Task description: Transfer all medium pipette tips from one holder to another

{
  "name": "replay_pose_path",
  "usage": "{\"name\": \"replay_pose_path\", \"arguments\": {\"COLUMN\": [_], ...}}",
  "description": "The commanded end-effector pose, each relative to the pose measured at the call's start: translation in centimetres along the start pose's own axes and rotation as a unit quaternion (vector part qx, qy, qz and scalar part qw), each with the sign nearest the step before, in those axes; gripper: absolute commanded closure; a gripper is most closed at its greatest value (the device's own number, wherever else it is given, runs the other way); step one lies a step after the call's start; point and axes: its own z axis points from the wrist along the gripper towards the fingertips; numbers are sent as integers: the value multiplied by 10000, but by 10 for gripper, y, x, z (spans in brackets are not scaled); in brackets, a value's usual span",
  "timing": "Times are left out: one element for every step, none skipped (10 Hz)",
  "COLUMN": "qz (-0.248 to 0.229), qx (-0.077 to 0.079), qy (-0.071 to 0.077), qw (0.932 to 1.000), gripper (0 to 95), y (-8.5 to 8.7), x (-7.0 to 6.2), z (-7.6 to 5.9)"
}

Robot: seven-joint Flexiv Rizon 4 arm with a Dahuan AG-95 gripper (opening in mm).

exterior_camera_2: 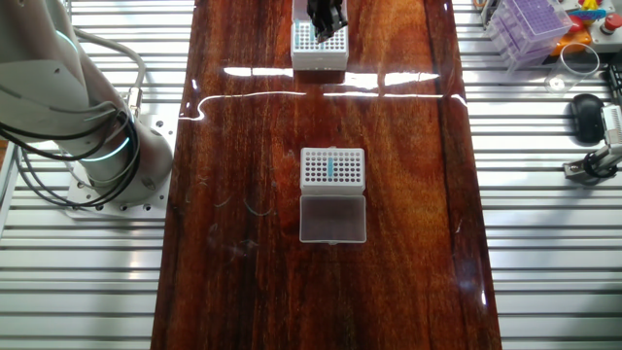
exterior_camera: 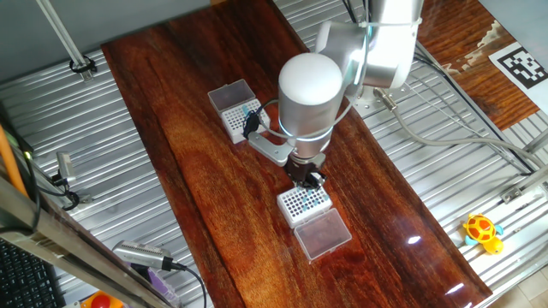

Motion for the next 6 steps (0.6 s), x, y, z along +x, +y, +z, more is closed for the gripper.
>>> {"name": "replay_pose_path", "arguments": {"qz": [-35, -57, -88, -93, -114, -134], "qx": [-15, -21, -28, -36, -46, -63], "qy": [5, 18, 29, 41, 67, 88], "qw": [10000, 10000, 10000, 9999, 9999, 9999], "gripper": [950, 950, 950, 950, 950, 950], "y": [-1, -2, -2, -1, -1, -2], "x": [2, 2, 3, 2, 2, 2], "z": [-5, -10, -18, -22, -29, -35]}}
